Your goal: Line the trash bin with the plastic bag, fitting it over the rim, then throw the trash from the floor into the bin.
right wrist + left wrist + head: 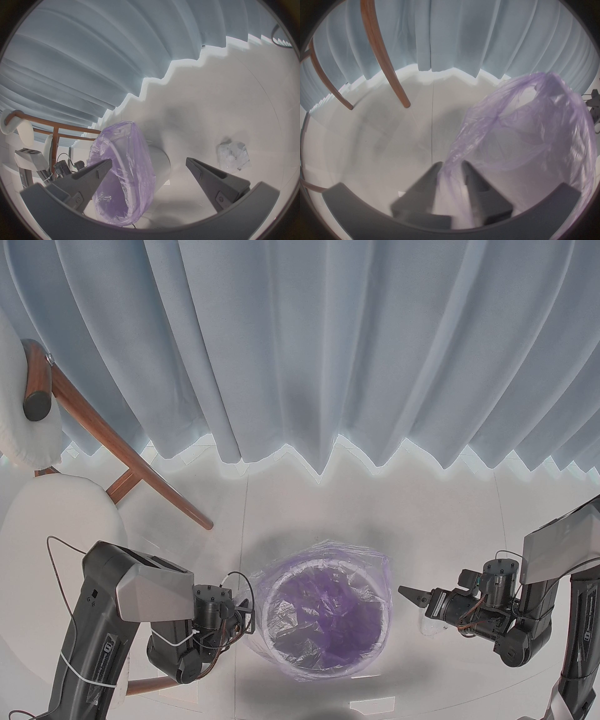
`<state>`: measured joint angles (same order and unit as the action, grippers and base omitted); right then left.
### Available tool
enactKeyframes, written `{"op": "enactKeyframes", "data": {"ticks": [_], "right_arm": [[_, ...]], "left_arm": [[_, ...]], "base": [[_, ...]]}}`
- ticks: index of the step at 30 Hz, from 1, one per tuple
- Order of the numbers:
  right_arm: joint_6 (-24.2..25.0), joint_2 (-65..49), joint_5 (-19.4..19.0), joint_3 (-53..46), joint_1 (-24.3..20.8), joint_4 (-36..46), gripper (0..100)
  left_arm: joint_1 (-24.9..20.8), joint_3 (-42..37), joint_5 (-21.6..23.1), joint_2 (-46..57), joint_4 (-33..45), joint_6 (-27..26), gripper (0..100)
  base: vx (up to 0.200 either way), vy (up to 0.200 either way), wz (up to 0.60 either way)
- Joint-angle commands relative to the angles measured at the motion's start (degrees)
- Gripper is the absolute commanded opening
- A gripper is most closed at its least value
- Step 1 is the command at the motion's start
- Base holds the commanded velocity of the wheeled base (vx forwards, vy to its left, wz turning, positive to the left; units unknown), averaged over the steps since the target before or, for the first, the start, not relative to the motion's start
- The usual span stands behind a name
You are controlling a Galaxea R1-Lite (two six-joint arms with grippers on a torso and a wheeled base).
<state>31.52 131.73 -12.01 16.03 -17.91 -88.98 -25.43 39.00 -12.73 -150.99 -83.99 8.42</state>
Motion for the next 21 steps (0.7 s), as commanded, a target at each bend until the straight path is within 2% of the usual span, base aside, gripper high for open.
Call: {"op": "enactKeyframes", "data": {"ticks": [1, 5, 9, 14, 21], "right_arm": [[0.1, -0.4, -0.1, 0.1, 0.0, -1.0, 100], [0.2, -1.4, -0.5, 0.3, 0.6, -1.0, 100], [1.0, -1.8, -4.0, 4.1, 1.3, -1.0, 100], [0.9, 0.7, -7.4, 9.6, 1.8, -0.6, 100], [0.8, 6.5, -8.9, 16.9, 1.8, 0.1, 100]], "left_arm": [[-0.1, -1.9, 0.0, 0.0, -4.7, 0.3, 100], [-0.1, -5.6, 0.1, 4.0, -5.0, 0.9, 100], [-1.3, -9.4, -0.1, 13.5, -4.9, 6.5, 100], [-1.7, -14.7, 0.0, 19.8, -4.9, 7.1, 100], [-3.5, -18.8, 0.0, 28.2, -4.9, 9.7, 100]], "base": [[0.0, 0.0, 0.0], [0.0, 0.0, 0.0], [0.0, 0.0, 0.0], [0.0, 0.0, 0.0], [0.0, 0.0, 0.0]]}}
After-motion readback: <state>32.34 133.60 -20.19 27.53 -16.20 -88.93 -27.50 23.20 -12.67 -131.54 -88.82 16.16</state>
